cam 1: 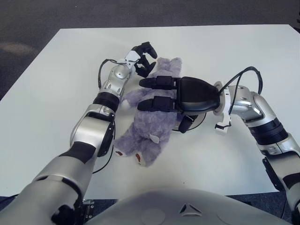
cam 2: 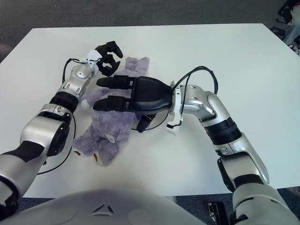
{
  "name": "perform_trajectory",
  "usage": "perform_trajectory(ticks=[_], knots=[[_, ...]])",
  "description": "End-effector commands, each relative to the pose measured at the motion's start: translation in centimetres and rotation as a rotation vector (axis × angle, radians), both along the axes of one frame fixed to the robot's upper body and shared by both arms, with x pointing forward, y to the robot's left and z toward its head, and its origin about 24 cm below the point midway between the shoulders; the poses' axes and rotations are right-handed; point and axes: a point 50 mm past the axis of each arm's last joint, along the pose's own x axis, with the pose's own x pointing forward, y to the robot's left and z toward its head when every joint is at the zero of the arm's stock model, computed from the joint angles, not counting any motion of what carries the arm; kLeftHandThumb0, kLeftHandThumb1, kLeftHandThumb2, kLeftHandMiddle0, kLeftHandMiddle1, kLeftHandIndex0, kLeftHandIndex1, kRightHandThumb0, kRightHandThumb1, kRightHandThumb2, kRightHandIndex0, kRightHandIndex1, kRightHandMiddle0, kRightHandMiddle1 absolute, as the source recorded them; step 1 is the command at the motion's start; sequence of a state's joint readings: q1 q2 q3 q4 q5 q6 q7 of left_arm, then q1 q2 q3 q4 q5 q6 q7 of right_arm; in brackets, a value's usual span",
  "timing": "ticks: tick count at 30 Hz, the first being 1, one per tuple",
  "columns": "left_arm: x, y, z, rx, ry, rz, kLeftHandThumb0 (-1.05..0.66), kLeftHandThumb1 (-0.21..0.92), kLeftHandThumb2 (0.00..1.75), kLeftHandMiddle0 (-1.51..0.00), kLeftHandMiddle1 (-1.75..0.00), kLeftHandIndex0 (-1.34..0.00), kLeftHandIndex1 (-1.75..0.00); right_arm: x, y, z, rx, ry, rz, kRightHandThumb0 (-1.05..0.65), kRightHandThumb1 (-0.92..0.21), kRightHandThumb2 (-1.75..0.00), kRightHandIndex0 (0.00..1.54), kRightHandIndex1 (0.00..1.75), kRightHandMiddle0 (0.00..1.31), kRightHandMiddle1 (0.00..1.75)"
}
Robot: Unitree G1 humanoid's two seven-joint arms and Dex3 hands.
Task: Put the doll into the plate.
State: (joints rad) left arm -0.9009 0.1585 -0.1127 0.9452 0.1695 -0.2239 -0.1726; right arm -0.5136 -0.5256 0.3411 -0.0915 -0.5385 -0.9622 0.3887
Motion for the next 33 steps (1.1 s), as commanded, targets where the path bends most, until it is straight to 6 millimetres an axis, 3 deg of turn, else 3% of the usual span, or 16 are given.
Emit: perform_trajectory(ticks=[1, 3, 8, 12, 14, 17, 33], knots=[[0.0, 0.5, -0.3, 0.0, 0.011, 0.016, 0.0, 0.27, 1.3, -0.75, -1.48, -0.45, -1.75, -0.1, 0.0, -0.5, 0.013, 0.028, -0.057, -0.23, -0.38, -1.11, 0.03, 1.22, 0.01, 1.16], [0.0, 0.5, -0.3, -0.001, 0.011, 0.015, 0.0, 0.26, 1.3, -0.76, -1.48, -0.45, -1.75, -0.2, 0.0, -0.4, 0.04, 0.043, -0.081, -0.23, -0.34, -1.15, 0.01, 1.51, 0.04, 1.35], [-0.1, 0.6, -0.4, 0.001, 0.009, 0.015, 0.0, 0.26, 1.32, -0.75, -1.53, -0.44, -1.75, -0.3, -0.2, -0.6, 0.097, 0.025, -0.125, -0.29, -0.33, -1.12, 0.01, 1.71, 0.11, 1.59], [-0.1, 0.6, -0.4, 0.005, 0.002, 0.018, 0.0, 0.26, 1.32, -0.75, -1.52, -0.44, -1.75, -0.4, -0.4, -0.7, 0.128, 0.037, -0.144, -0.37, -0.57, -0.91, 0.09, 1.74, 0.35, 1.66], [-0.1, 0.6, -0.3, 0.008, -0.003, 0.019, 0.0, 0.27, 1.31, -0.74, -1.53, -0.43, -1.75, -0.4, -0.5, -0.6, 0.139, 0.047, -0.152, -0.19, -0.57, -0.92, 0.17, 1.74, 0.44, 1.59], [-0.1, 0.6, -0.3, 0.011, -0.005, 0.02, 0.0, 0.27, 1.31, -0.73, -1.54, -0.43, -1.75, -0.4, -0.5, -0.6, 0.145, 0.065, -0.161, -0.06, -0.56, -0.95, 0.23, 1.74, 0.5, 1.55], [-0.1, 0.7, -0.4, 0.021, -0.013, 0.018, 0.0, 0.33, 1.26, -0.69, -1.57, -0.38, -1.75, -0.7, -1.8, -1.1, 0.194, 0.078, -0.274, 0.0, -0.4, -1.12, 0.5, 1.75, 0.58, 1.42]])
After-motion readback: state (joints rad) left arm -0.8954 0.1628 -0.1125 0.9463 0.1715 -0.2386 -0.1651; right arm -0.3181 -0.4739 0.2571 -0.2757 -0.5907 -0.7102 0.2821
